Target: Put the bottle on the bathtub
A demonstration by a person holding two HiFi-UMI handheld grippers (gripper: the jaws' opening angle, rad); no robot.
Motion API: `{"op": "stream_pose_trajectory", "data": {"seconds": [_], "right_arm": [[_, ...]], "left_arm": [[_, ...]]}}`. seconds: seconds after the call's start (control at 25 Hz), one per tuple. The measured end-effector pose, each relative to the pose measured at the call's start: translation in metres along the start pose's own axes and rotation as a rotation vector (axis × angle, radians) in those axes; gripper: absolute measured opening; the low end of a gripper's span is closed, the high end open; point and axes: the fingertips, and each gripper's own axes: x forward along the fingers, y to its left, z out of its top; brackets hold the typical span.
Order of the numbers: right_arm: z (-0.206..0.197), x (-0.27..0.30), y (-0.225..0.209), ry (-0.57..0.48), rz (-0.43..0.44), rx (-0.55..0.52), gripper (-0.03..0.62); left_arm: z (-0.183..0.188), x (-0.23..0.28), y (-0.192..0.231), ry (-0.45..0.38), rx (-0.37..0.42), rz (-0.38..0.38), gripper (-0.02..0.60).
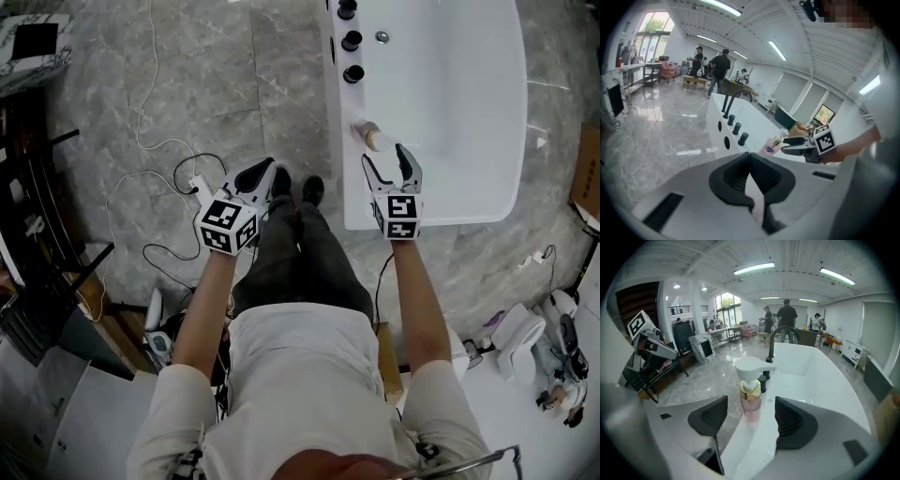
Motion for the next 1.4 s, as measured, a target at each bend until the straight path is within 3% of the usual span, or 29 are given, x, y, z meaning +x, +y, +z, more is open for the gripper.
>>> {"op": "stream_pose_trajectory", "data": {"seconds": [0.56,0.76,1.4], "right_arm": [[0.068,-0.147,0.038,-0.042,-0.032,0.043,0.302],[0.102,-0.188,0.064,-0.088,-0.036,0.047,0.291],[0.173,-0.297,0.134,-0.249,-0.156,0.024,0.148]], "left_arm": [[0.064,-0.102,-0.092,-0.067,0.163,-0.033,0.008],[0.085,-0.141,-0.101,-0.103,0.186,-0.037,0.008],[0.139,-0.264,-0.122,-0.2,0.379,-0.092,0.008]]}}
